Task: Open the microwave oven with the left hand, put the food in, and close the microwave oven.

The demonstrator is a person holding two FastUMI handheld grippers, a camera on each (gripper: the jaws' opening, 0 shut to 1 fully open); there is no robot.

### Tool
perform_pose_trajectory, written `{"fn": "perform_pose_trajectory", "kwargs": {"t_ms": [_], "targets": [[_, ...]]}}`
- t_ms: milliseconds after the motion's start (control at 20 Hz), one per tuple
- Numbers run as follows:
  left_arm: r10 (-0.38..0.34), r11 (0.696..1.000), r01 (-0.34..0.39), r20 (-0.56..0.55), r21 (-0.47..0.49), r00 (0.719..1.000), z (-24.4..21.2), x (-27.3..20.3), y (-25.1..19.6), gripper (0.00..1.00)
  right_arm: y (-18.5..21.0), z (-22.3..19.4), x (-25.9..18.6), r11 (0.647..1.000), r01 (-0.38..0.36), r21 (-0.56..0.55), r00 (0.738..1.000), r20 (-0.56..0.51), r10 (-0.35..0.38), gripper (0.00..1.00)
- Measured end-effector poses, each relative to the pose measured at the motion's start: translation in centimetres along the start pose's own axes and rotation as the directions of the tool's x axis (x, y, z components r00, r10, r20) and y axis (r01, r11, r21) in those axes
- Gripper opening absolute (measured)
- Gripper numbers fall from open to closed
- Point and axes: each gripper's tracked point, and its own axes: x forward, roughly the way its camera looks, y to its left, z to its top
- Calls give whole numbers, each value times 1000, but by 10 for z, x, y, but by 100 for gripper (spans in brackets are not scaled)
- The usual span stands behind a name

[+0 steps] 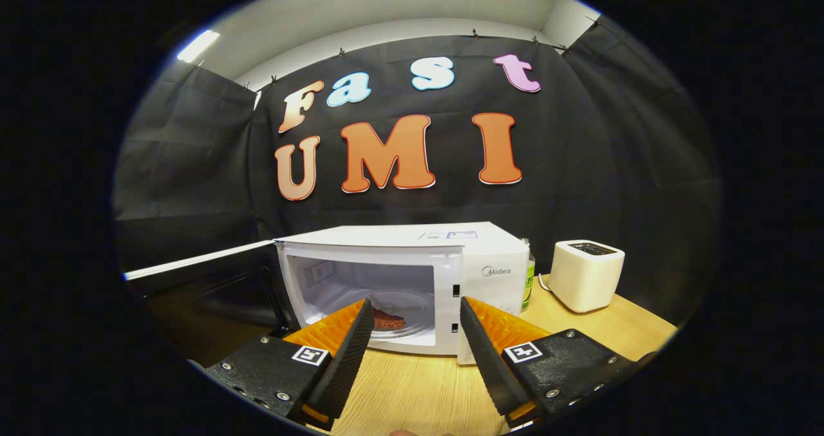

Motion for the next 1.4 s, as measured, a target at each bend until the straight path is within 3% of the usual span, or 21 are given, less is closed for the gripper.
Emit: {"fn": "perform_pose_trajectory", "kwargs": {"t_ms": [400, 900, 950, 1000, 1050, 1100, 1300, 1400], "targets": [[-132, 991, 131, 14, 29, 991, 15, 9, -76, 96, -48, 30, -40, 1000, 18, -13, 998, 59, -17, 88], [-289, 957, 288, 17, 46, 957, 22, 28, -182, 93, -117, 38, -70, 996, 84, 13, 994, 75, -84, 88], [-305, 952, 304, 19, 43, 952, 23, 30, -192, 100, -123, 38, -72, 995, 94, 18, 993, 73, -95, 88], [-321, 947, 321, 20, 36, 947, 24, 33, -202, 93, -128, 36, -74, 995, 101, 26, 993, 64, -102, 88], [-336, 942, 335, 20, 31, 942, 25, 38, -212, 100, -131, 35, -76, 994, 100, 36, 993, 58, -102, 88], [-339, 941, 338, 15, 30, 941, 24, 44, -217, 100, -133, 33, -77, 994, 104, 44, 993, 51, -106, 88], [-373, 927, 373, 11, 26, 928, 27, 63, -252, 96, -144, 36, -87, 992, 117, 35, 991, 53, -119, 88], [-396, 918, 396, -13, 16, 918, 20, 72, -272, 76, -148, 39, -91, 992, 126, 30, 990, 59, -128, 88]]}}
